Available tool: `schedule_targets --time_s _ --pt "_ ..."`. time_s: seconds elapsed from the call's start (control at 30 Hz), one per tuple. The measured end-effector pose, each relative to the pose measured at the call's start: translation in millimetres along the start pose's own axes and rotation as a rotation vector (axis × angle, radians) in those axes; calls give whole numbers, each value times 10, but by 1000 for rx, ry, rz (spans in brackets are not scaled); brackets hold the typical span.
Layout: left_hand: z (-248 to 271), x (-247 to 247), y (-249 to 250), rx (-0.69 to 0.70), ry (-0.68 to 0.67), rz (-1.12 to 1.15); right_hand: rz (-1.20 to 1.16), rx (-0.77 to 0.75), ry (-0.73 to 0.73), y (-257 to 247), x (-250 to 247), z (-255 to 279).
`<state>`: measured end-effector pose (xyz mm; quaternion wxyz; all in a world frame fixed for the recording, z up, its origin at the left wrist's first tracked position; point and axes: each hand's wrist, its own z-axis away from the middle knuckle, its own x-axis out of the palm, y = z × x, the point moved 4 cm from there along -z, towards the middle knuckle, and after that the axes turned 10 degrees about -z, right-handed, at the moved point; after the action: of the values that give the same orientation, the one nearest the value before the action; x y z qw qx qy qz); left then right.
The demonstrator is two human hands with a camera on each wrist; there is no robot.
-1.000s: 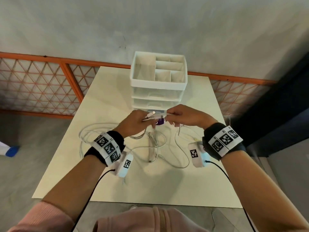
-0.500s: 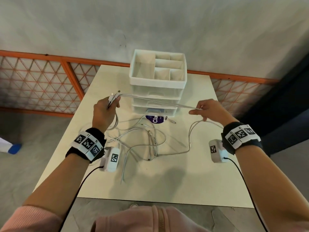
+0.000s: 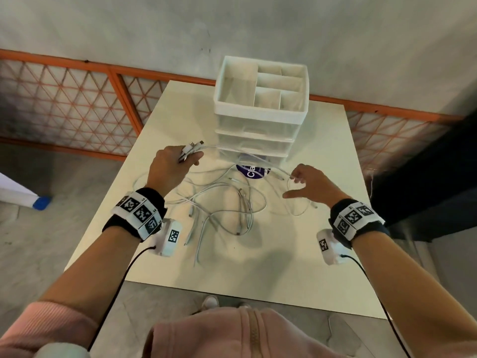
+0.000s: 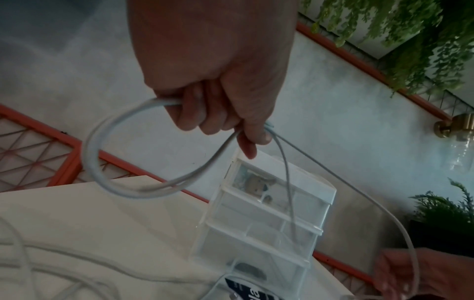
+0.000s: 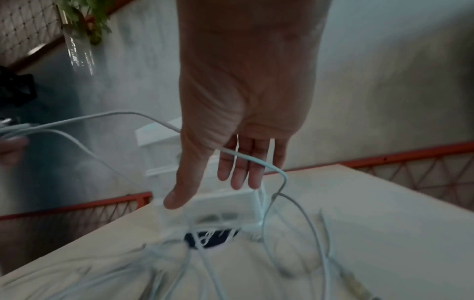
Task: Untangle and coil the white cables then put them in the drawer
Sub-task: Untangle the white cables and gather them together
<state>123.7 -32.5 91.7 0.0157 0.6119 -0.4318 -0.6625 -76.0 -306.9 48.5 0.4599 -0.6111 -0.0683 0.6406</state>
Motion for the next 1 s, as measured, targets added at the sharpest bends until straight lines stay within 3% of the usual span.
schedule_targets --time_s 0.17,0.4,0.53,0.63,0.7,0.77,0.83,0.87,0.93,1.0 --pt "9 106 13 -77 -16 -51 148 -256 161 -370 461 -78" --pt "-157 154 67 -102 45 34 230 -609 616 -856 828 66" --pt "-297 206 -18 -180 51 -3 404 -561 629 -781 883 -5" --pt "-357 300 -85 -231 -23 -63 381 -561 654 -761 804 -40" --pt "-376 367 -96 -232 -68 -86 373 -686 572 -785 825 -72" --pt "-381 415 -61 -222 -102 -86 356 -704 292 -747 942 -144" --pt "-389 451 -9 -196 -133 -71 317 -459 -47 -612 1108 -207" --pt "-392 464 18 -180 -150 -61 306 -320 -146 -539 1175 -217" --pt "-387 474 66 -153 -182 -40 212 -100 -238 -419 1257 -216" --pt "-380 481 75 -139 -210 -31 97 26 -258 -363 1312 -225"
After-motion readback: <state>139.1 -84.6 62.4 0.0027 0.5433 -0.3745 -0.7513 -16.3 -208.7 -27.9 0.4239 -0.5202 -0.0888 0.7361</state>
